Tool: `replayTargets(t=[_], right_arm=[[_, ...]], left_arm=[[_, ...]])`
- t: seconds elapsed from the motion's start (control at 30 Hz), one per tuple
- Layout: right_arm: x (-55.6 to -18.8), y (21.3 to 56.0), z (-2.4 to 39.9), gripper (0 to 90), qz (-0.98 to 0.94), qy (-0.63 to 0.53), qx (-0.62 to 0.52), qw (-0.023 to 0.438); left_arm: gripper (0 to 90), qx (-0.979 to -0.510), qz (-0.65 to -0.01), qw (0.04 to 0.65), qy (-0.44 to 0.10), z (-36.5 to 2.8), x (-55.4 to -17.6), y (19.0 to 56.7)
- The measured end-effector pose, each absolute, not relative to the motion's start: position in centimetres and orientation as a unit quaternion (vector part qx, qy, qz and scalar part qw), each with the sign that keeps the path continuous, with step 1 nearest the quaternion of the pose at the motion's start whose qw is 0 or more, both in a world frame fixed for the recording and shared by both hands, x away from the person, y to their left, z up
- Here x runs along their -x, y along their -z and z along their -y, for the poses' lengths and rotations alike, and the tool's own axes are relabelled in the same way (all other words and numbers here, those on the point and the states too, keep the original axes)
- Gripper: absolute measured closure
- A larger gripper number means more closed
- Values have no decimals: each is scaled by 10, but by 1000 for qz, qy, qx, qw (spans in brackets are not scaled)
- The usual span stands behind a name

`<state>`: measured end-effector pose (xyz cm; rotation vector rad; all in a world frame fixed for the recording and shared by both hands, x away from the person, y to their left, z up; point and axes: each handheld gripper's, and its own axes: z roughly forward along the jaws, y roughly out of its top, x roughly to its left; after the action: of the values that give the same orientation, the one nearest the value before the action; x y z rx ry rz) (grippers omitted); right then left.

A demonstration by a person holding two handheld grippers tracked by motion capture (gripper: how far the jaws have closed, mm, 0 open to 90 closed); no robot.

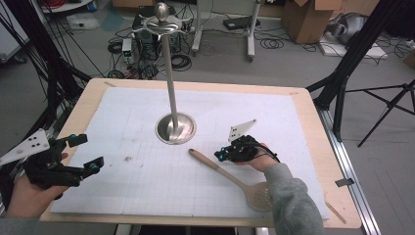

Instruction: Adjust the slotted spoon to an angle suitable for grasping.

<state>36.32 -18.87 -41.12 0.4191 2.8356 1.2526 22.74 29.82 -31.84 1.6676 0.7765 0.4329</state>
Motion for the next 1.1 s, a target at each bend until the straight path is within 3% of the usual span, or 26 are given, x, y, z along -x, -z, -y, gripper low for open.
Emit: replayTargets(t=[0.2,0.7,1.1], right_arm=[[-343,400,199,900,-913,-390,-118,-5],[-318,419,215,900,-942,-317,-73,-76],[-323,417,230,900,-949,-300,-68,-66]], left_arm=[[18,-714,-331,588,-185,-295,-226,318],[18,-720,-331,583,-182,-292,-229,320],[19,-718,-331,584,-183,-293,-228,319]])
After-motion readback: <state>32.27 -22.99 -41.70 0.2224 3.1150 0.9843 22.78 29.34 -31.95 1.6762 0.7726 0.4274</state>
